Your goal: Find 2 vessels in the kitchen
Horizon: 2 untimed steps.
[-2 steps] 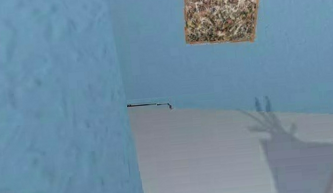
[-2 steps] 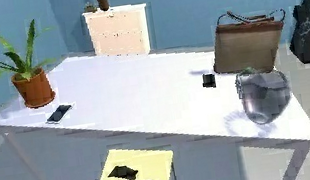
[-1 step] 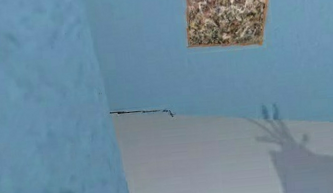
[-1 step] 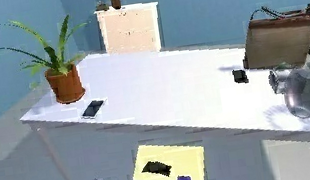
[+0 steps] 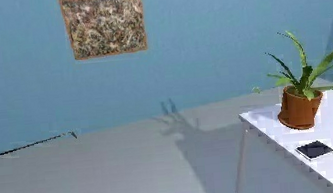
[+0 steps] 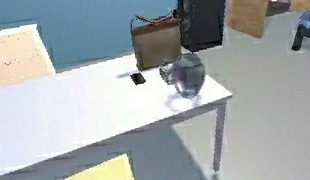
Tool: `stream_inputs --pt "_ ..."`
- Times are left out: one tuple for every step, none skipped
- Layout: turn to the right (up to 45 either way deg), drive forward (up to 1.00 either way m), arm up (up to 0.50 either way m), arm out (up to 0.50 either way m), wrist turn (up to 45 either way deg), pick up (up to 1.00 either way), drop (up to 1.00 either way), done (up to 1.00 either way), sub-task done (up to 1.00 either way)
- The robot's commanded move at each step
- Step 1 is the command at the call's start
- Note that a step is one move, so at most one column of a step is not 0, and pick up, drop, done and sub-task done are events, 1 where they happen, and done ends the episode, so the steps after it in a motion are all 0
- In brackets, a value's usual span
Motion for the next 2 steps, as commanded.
stream_inputs --pt "0.0 0.45 0.00 0.00 0.0 0.00 0.00 0.00 0.00" --pt "-30.0 0.00 0.00 0.00 0.0 0.00 0.00 0.00 0.00"
